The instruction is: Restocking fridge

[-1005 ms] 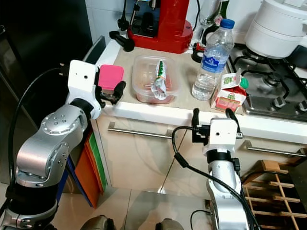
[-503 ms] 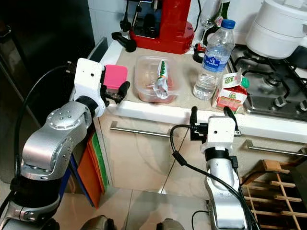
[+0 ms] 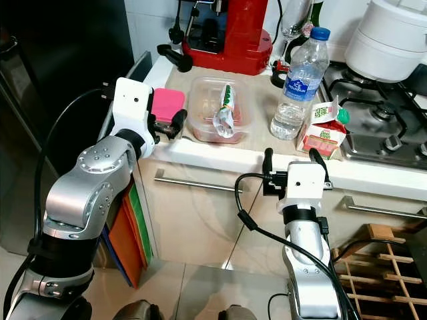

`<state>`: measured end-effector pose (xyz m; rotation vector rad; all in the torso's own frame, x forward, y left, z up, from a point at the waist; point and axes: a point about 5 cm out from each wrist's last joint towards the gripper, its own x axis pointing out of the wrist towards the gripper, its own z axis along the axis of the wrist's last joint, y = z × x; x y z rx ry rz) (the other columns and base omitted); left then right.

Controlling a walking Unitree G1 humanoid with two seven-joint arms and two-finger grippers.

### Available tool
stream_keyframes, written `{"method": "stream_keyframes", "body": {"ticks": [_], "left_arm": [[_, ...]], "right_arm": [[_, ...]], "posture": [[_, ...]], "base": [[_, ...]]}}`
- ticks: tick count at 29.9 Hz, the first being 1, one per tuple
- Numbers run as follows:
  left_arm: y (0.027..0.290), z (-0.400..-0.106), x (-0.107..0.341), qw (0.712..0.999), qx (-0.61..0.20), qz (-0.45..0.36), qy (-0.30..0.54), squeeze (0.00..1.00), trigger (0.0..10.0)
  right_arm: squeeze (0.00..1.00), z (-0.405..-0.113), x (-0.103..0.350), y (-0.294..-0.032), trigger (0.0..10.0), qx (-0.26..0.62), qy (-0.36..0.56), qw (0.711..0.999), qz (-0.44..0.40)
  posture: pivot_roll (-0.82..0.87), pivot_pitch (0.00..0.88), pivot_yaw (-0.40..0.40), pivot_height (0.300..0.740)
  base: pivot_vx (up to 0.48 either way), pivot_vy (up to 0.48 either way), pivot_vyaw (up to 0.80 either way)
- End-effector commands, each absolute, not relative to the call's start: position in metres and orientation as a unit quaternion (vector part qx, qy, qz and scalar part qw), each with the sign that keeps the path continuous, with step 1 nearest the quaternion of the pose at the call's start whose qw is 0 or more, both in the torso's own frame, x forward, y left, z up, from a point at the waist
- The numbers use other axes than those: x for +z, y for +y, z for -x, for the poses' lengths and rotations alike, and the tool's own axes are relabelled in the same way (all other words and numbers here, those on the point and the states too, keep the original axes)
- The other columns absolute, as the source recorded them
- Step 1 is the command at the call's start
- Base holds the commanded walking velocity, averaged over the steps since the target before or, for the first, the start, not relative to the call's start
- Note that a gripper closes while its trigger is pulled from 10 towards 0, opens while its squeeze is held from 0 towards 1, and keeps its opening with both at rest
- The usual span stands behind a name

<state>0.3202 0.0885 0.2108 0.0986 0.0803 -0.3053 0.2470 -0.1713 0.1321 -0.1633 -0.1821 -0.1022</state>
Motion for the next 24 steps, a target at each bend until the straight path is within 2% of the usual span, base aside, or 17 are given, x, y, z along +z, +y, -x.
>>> {"method": "stream_keyframes", "body": {"ticks": [1, 2, 3, 10, 24], "left_arm": [[0.088, -0.322, 0.183, 0.981, -0.151, -0.052, 0.113, 0.0, 10.0], [0.091, -0.323, 0.176, 0.98, -0.143, -0.059, 0.127, 0.0, 2.7], [0.093, -0.324, 0.173, 0.979, -0.139, -0.063, 0.135, 0.0, 0.0], [0.101, -0.328, 0.154, 0.977, -0.128, -0.055, 0.163, 0.0, 0.0], [0.096, -0.337, 0.158, 0.982, -0.132, -0.051, 0.123, 0.0, 0.0]], "right_arm": [[0.0, -0.247, 0.131, -0.173, 10.0, -0.057, -0.088, 0.991, 0.088], [0.0, -0.248, 0.13, -0.174, 10.0, -0.058, -0.088, 0.991, 0.088], [0.0, -0.249, 0.13, -0.174, 10.0, -0.058, -0.088, 0.99, 0.089], [0.0, -0.25, 0.129, -0.173, 10.0, -0.058, -0.089, 0.99, 0.088], [0.0, -0.253, 0.13, -0.179, 10.0, -0.052, -0.088, 0.99, 0.097]], "posture": [[-0.05, 0.026, -0.039, 0.703], [-0.05, 0.021, -0.038, 0.703], [-0.05, 0.02, -0.038, 0.703], [-0.05, 0.01, -0.035, 0.703], [-0.05, 0.012, -0.085, 0.703]], "base": [[0.0, 0.0, 0.0], [0.0, 0.0, 0.0], [0.0, 0.0, 0.0], [0.0, 0.0, 0.0], [0.0, 0.0, 0.0]]}}
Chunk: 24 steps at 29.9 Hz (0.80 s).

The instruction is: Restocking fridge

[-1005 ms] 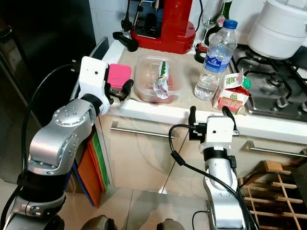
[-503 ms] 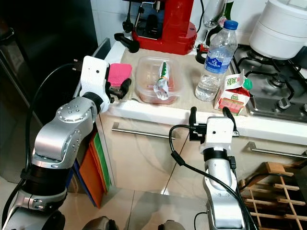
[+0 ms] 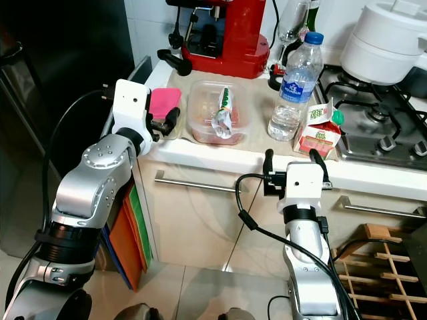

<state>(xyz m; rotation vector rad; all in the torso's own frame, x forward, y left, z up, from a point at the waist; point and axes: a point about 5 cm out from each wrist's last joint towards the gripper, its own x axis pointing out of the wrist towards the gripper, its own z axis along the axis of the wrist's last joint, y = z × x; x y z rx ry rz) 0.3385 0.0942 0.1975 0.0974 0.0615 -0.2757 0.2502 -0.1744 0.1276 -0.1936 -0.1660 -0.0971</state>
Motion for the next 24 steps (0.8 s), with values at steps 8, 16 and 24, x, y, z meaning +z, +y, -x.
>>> {"method": "stream_keyframes", "body": {"ticks": [8, 16, 24], "left_arm": [[0.089, -0.345, 0.167, 0.986, -0.117, -0.089, 0.072, 0.0, 0.0], [0.099, -0.351, 0.199, 0.992, -0.104, -0.073, 0.008, 0.0, 0.0], [0.11, -0.352, 0.225, 0.992, -0.094, -0.064, -0.045, 0.0, 0.0]], "right_arm": [[0.0, -0.256, 0.133, -0.182, 10.0, -0.042, -0.088, 0.989, 0.107], [0.0, -0.262, 0.136, -0.18, 10.0, -0.04, -0.093, 0.989, 0.105], [0.0, -0.264, 0.134, -0.178, 10.0, -0.039, -0.094, 0.99, 0.102]], "posture": [[-0.06, 0.015, -0.117, 0.703], [-0.05, 0.014, -0.114, 0.703], [-0.05, 0.009, -0.1, 0.703]], "base": [[0.0, 0.0, 0.0], [0.0, 0.0, 0.0], [0.0, 0.0, 0.0]]}}
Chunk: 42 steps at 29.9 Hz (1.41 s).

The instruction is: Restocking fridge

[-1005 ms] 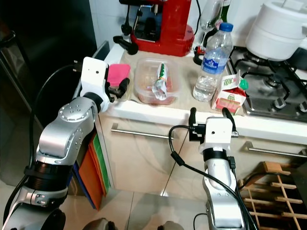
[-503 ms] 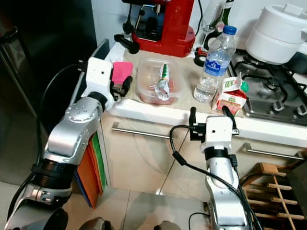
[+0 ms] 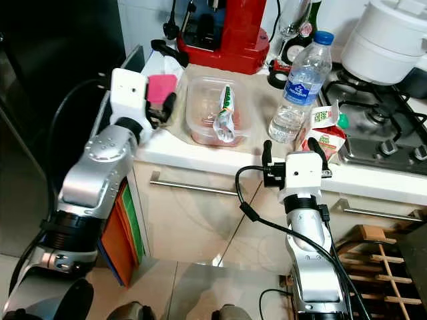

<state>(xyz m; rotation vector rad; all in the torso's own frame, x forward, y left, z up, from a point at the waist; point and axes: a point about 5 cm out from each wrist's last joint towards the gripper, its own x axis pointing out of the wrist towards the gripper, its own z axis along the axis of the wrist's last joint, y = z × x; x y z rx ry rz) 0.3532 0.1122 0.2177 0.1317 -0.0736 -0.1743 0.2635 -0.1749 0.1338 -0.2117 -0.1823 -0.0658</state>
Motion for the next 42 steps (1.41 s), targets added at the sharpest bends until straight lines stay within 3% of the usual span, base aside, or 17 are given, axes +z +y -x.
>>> {"method": "stream_keyframes", "body": {"ticks": [1, 8, 17, 26, 38, 39, 40, 42], "left_arm": [[0.111, -0.352, 0.225, 0.993, -0.094, -0.065, -0.043, 0.0, 0.0], [0.121, -0.353, 0.221, 0.994, -0.083, -0.067, -0.031, 0.0, 0.0], [0.132, -0.357, 0.246, 0.992, -0.06, -0.079, -0.081, 0.0, 0.0], [0.122, -0.352, 0.267, 0.984, -0.097, -0.054, -0.137, 0.0, 0.0], [0.11, -0.35, 0.261, 0.982, -0.129, -0.041, -0.132, 0.0, 0.0], [0.11, -0.35, 0.262, 0.982, -0.128, -0.042, -0.134, 0.0, 1.9], [0.11, -0.349, 0.265, 0.981, -0.129, -0.043, -0.139, 0.0, 10.0], [0.111, -0.347, 0.273, 0.979, -0.129, -0.034, -0.155, 0.0, 10.0]], "right_arm": [[0.0, -0.264, 0.134, -0.178, 10.0, -0.04, -0.094, 0.99, 0.102], [0.0, -0.264, 0.132, -0.177, 10.0, -0.042, -0.093, 0.99, 0.1], [0.0, -0.264, 0.13, -0.175, 10.0, -0.046, -0.091, 0.99, 0.097], [0.0, -0.262, 0.128, -0.175, 10.0, -0.046, -0.089, 0.99, 0.097], [0.0, -0.261, 0.126, -0.177, 10.0, -0.045, -0.084, 0.99, 0.101], [0.0, -0.261, 0.126, -0.177, 10.0, -0.045, -0.085, 0.99, 0.102], [0.0, -0.261, 0.126, -0.177, 10.0, -0.045, -0.085, 0.99, 0.102], [0.0, -0.262, 0.127, -0.177, 10.0, -0.046, -0.087, 0.99, 0.102]], "posture": [[-0.05, 0.008, -0.1, 0.703], [-0.05, 0.005, -0.091, 0.703], [-0.04, 0.001, -0.08, 0.703], [-0.04, 0.004, -0.078, 0.703], [-0.05, 0.006, -0.084, 0.703], [-0.05, 0.006, -0.084, 0.703], [-0.05, 0.005, -0.084, 0.703], [-0.04, 0.006, -0.084, 0.703]], "base": [[0.0, 0.0, 0.0], [0.0, 0.0, 0.0], [0.0, 0.0, 0.0], [0.0, 0.0, 0.0], [0.0, 0.0, 0.0], [0.0, 0.0, 0.0], [0.0, 0.0, 0.0], [0.0, 0.0, 0.0]]}}
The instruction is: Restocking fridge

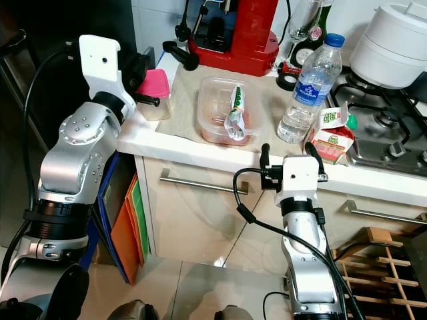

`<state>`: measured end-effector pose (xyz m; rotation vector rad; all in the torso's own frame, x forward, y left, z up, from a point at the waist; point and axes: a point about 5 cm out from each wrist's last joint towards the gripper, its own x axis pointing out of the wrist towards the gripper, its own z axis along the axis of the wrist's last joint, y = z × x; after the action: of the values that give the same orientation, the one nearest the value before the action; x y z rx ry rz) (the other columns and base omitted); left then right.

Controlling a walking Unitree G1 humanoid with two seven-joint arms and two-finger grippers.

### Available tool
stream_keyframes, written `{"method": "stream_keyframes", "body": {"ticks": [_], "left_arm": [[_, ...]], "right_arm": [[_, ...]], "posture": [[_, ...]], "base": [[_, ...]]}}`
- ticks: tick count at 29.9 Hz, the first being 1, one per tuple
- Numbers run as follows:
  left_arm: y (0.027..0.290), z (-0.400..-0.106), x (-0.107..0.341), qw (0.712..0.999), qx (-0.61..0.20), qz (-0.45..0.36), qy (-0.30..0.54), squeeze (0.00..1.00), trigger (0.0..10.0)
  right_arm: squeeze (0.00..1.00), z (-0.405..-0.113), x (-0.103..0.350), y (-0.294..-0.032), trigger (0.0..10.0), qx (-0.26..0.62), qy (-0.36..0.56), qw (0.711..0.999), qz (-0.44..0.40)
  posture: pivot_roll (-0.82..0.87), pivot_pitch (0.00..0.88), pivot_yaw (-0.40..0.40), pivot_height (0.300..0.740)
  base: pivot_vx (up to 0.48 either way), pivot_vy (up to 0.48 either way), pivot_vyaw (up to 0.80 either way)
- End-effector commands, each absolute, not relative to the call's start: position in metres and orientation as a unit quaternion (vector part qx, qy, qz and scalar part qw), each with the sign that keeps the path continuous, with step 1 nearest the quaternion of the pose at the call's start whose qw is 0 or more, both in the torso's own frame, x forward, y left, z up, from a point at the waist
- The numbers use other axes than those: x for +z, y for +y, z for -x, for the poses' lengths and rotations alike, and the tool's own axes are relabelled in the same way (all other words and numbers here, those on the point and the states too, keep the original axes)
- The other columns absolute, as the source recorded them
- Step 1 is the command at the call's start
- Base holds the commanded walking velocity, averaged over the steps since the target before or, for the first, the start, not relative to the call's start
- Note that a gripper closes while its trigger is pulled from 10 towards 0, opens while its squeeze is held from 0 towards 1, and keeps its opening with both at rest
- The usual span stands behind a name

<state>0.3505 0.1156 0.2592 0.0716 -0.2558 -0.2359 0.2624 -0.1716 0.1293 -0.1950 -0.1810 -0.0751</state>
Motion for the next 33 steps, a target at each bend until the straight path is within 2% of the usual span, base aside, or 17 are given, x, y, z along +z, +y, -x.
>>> {"method": "stream_keyframes", "body": {"ticks": [1, 3, 4, 10, 14, 19, 23, 28, 30, 31, 33], "left_arm": [[0.111, -0.347, 0.273, 0.979, -0.129, -0.034, -0.155, 0.0, 10.0], [0.117, -0.344, 0.28, 0.978, -0.111, -0.043, -0.172, 0.0, 10.0], [0.122, -0.342, 0.283, 0.978, -0.096, -0.046, -0.18, 1.0, 10.0], [0.13, -0.322, 0.297, 0.975, -0.088, -0.045, -0.201, 1.0, 10.0], [0.132, -0.308, 0.289, 0.976, -0.106, -0.047, -0.184, 1.0, 10.0], [0.114, -0.296, 0.261, 0.975, -0.173, -0.051, -0.127, 1.0, 10.0], [0.108, -0.297, 0.241, 0.977, -0.186, -0.057, -0.084, 1.0, 10.0], [0.11, -0.299, 0.228, 0.977, -0.185, -0.081, -0.069, 1.0, 10.0], [0.112, -0.3, 0.224, 0.977, -0.183, -0.087, -0.063, 1.0, 10.0], [0.123, -0.308, 0.225, 0.983, -0.151, -0.083, -0.065, 1.0, 10.0], [0.128, -0.311, 0.226, 0.985, -0.137, -0.077, -0.067, 1.0, 10.0]], "right_arm": [[0.0, -0.262, 0.127, -0.177, 10.0, -0.046, -0.087, 0.99, 0.102], [0.0, -0.263, 0.128, -0.176, 10.0, -0.046, -0.09, 0.99, 0.099], [0.0, -0.263, 0.129, -0.174, 10.0, -0.045, -0.092, 0.99, 0.098], [0.0, -0.266, 0.128, -0.172, 10.0, -0.042, -0.094, 0.99, 0.096], [0.0, -0.27, 0.13, -0.171, 10.0, -0.042, -0.098, 0.99, 0.094], [0.0, -0.274, 0.131, -0.171, 10.0, -0.043, -0.105, 0.989, 0.094], [0.0, -0.275, 0.132, -0.172, 10.0, -0.052, -0.11, 0.988, 0.094], [0.0, -0.277, 0.133, -0.171, 10.0, -0.062, -0.115, 0.987, 0.089], [0.0, -0.278, 0.133, -0.17, 10.0, -0.067, -0.117, 0.987, 0.084], [0.0, -0.28, 0.134, -0.166, 10.0, -0.074, -0.125, 0.986, 0.076], [0.0, -0.281, 0.135, -0.165, 10.0, -0.076, -0.127, 0.986, 0.075]], "posture": [[-0.04, 0.006, -0.084, 0.703], [-0.03, 0.008, -0.082, 0.703], [-0.03, 0.008, -0.08, 0.703], [-0.01, 0.004, -0.074, 0.703], [0.01, 0.0, -0.07, 0.703], [0.03, 0.0, -0.074, 0.703], [0.03, 0.0, -0.067, 0.703], [0.03, 0.0, -0.04, 0.703], [0.04, 0.0, -0.028, 0.703], [0.03, 0.0, -0.004, 0.703], [0.03, 0.0, -0.004, 0.703]], "base": [[0.0, 0.0, 0.0], [0.0, 0.0, 0.0], [0.0, 0.0, 0.0], [0.0, 0.0, 0.0], [0.0, 0.0, 0.0], [0.0, 0.0, 0.0], [0.0, 0.0, 0.0], [0.0, 0.0, 0.0], [0.0, 0.0, 0.0], [0.0, 0.0, 0.0], [0.0, 0.0, 0.0]]}}
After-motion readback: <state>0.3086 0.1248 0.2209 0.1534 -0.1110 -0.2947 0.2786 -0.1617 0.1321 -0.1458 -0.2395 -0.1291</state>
